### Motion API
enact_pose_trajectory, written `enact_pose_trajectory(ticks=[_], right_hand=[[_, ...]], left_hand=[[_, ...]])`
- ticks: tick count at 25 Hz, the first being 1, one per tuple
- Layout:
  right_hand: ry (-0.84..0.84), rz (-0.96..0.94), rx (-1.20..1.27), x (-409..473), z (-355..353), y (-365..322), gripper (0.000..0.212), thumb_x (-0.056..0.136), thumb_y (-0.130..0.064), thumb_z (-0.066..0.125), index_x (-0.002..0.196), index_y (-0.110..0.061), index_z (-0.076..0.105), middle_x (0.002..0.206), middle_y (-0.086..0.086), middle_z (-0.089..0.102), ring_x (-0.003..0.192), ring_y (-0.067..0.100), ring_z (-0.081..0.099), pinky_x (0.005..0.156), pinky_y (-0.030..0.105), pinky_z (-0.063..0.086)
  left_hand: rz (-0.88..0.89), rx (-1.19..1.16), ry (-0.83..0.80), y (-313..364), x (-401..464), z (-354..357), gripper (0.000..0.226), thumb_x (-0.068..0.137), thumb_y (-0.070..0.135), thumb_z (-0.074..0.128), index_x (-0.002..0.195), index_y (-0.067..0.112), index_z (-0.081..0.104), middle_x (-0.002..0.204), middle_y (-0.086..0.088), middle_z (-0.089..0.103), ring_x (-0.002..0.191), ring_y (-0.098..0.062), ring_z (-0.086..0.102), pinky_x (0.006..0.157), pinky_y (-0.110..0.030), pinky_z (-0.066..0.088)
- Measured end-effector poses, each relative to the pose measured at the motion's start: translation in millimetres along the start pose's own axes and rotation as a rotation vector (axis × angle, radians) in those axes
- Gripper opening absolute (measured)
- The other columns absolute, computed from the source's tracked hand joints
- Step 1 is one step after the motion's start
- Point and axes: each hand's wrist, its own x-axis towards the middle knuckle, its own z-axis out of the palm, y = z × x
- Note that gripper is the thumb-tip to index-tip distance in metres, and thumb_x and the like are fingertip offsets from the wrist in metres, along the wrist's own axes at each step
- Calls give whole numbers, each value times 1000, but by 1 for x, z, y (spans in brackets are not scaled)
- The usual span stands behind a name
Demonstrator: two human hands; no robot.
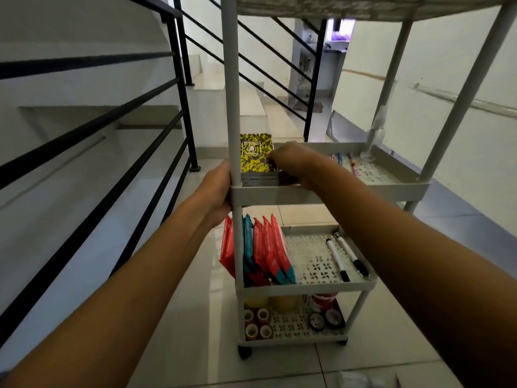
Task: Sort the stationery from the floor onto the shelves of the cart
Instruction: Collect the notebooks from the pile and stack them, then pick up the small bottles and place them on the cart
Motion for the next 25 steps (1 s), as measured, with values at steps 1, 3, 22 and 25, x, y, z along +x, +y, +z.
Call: enact_pose_trajectory(ticks=[1,3,22,25], right_hand=[[11,-8,9,-1,-1,1,19,100,-10,38,90,-5,53,86,13,49,79,23,51,66,32,44],[30,-47,24,-5,-2,4,18,99,-16,43,90,-5,53,89,14,51,79,23,53,67,32,48],[239,132,-260,-178,48,445,14,89,-19,62,100,-17,70,98,1,70,90,14,63,75,21,43],[119,221,-503,-161,43,526,29,93,-17,55,122,-13,61,125,9,61,115,25,54,90,26,39]], left_hand=[[-7,13,-17,0,0,-1,28,94,39,49,85,20,66,69,3,70,60,-13,62,56,-23,50],[-27,19,-47,0,0,-4,35,95,46,47,101,18,67,84,-1,70,69,-15,64,59,-25,54],[-264,338,-116,-355,-170,32,20,99,14,46,91,18,64,100,-4,70,91,-20,65,80,-31,50],[-362,405,-206,-403,-188,45,17,98,14,49,95,17,66,96,-2,71,87,-18,66,78,-30,50]])
